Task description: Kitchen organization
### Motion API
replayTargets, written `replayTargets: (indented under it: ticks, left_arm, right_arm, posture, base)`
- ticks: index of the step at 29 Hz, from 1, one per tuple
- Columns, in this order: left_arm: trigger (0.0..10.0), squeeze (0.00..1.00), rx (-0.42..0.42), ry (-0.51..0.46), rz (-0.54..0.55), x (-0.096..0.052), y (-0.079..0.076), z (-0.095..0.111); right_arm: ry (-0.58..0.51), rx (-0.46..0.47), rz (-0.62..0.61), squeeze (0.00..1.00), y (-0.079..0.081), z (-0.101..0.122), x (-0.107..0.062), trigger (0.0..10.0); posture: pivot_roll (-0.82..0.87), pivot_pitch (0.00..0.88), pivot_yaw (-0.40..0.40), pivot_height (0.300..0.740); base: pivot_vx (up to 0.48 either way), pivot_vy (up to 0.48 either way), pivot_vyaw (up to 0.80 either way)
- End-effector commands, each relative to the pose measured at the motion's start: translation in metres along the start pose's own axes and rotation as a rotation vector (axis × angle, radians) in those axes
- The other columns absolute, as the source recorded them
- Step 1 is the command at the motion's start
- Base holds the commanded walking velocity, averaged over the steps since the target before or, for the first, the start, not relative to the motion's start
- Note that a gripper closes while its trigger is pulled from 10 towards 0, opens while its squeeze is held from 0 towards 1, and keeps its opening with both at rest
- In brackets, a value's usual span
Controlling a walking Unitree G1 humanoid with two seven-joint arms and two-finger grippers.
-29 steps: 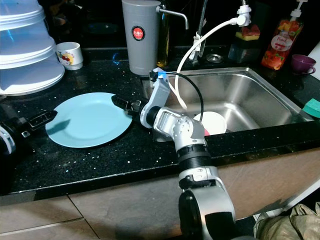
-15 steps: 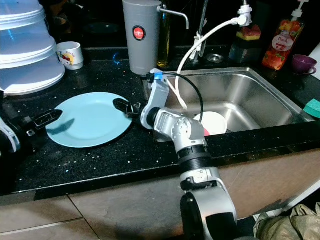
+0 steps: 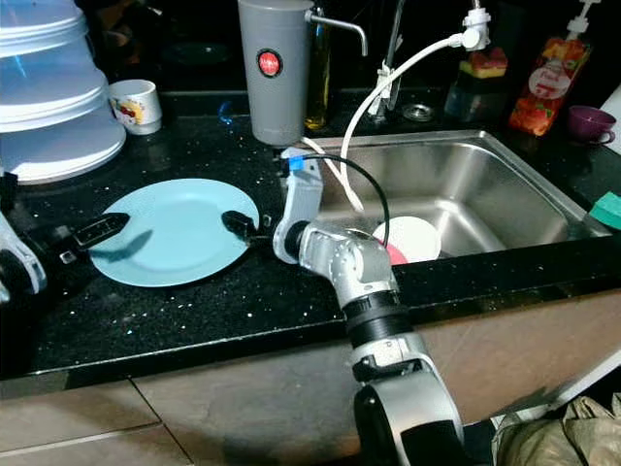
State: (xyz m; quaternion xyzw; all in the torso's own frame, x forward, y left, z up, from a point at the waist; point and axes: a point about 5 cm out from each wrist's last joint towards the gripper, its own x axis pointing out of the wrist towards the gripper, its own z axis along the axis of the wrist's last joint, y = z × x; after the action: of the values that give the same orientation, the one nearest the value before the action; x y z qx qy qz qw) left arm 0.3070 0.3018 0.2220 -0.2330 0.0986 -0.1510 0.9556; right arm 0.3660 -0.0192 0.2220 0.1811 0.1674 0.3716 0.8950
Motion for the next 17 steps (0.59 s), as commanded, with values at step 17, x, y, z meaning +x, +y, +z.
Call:
replayTargets:
  ticks: [17]
  left_arm:
    - [10.0,0.00,-0.050,0.053,-0.050,0.023,-0.006,-0.024]
  right_arm:
    - [0.063,0.297,0.113,0.00,0.017,-0.016,0.003,10.0]
  posture:
    - [0.03,0.133,-0.053,0.740]
  base:
    - [0.000,0.000,0.00]
